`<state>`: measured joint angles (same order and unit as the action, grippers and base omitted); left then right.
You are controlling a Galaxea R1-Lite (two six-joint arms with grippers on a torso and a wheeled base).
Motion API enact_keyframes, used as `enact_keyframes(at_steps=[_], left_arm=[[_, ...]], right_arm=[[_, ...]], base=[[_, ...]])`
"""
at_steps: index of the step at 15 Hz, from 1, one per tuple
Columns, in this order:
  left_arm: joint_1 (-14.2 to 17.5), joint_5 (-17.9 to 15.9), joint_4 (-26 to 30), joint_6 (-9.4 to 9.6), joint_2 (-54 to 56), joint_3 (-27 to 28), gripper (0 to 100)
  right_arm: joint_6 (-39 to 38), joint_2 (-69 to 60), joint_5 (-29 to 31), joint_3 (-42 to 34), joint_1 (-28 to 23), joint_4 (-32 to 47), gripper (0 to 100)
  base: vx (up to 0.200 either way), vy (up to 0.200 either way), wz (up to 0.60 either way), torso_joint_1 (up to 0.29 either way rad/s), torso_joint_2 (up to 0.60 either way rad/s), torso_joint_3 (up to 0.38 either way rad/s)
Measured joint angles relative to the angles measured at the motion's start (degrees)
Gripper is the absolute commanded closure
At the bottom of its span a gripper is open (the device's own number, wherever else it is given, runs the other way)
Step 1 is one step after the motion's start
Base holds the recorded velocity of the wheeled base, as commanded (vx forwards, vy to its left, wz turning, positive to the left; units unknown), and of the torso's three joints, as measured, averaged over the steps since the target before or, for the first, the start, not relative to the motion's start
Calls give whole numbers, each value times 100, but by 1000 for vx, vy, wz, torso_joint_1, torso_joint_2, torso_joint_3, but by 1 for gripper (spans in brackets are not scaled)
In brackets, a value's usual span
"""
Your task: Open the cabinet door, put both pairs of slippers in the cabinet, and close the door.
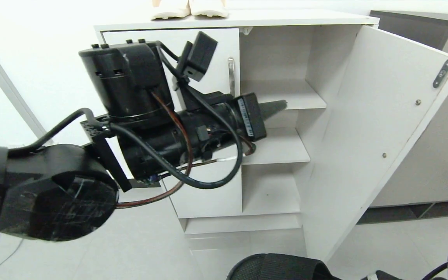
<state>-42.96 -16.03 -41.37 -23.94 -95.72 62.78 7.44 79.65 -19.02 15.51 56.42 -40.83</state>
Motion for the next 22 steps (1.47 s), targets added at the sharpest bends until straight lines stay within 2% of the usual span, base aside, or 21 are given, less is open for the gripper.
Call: enact_keyframes(at_steps=[2, 4, 6, 8, 10, 11, 13, 15, 17, 18, 20, 22], left_arm=[[316, 2, 27, 9, 424, -328, 100], [667, 54, 256, 18, 1075, -727, 100], [1072, 301, 1014, 88, 1976, -1091, 100], [1441, 856, 2230, 364, 3017, -1367, 100], [1786, 1814, 3667, 761, 4302, -1574, 100], [2055, 2305, 4342, 956, 4934, -1666, 100], [2912, 2935, 5349, 1281, 6251, -1935, 100], [3684, 3228, 5861, 1634, 7469, -2547, 100], [4070, 3223, 6078, 1851, 8380, -3528, 100], [4180, 3116, 6048, 1870, 8757, -4033, 100], [4261, 2966, 5585, 1853, 9189, -4953, 100], [4285, 2903, 4643, 1880, 9412, -5628, 100]], right_arm=[[-486, 286, 452, 419, -254, 2, 100], [-1047, 734, 1743, 968, -347, 5, 100], [-1359, 1298, 3076, 1654, -389, 7, 100], [-1577, 1812, 3927, 2269, -513, 5, 100], [-1660, 2199, 4357, 2666, -723, 5, 100], [-1658, 2313, 4441, 2755, -789, 5, 100], [-1652, 2450, 4493, 2823, -827, 2, 100], [-1649, 2509, 4498, 2834, -833, 0, 100], [-1649, 2536, 4496, 2832, -822, -4, 100], [-1649, 2547, 4501, 2828, -840, 0, 100], [-1654, 2558, 4493, 2815, -805, -6, 100], [-1652, 2566, 4496, 2815, -808, 0, 100]], base=[[0, 0, 0, 0, 0, 0], [0, 0, 0, 0, 0, 0], [0, 0, 0, 0, 0, 0], [0, 0, 0, 0, 0, 0], [0, 0, 0, 0, 0, 0], [0, 0, 0, 0, 0, 0], [0, 0, 0, 0, 0, 0], [0, 0, 0, 0, 0, 0], [0, 0, 0, 0, 0, 0], [0, 0, 0, 0, 0, 0], [0, 0, 0, 0, 0, 0], [0, 0, 0, 0, 0, 0]])
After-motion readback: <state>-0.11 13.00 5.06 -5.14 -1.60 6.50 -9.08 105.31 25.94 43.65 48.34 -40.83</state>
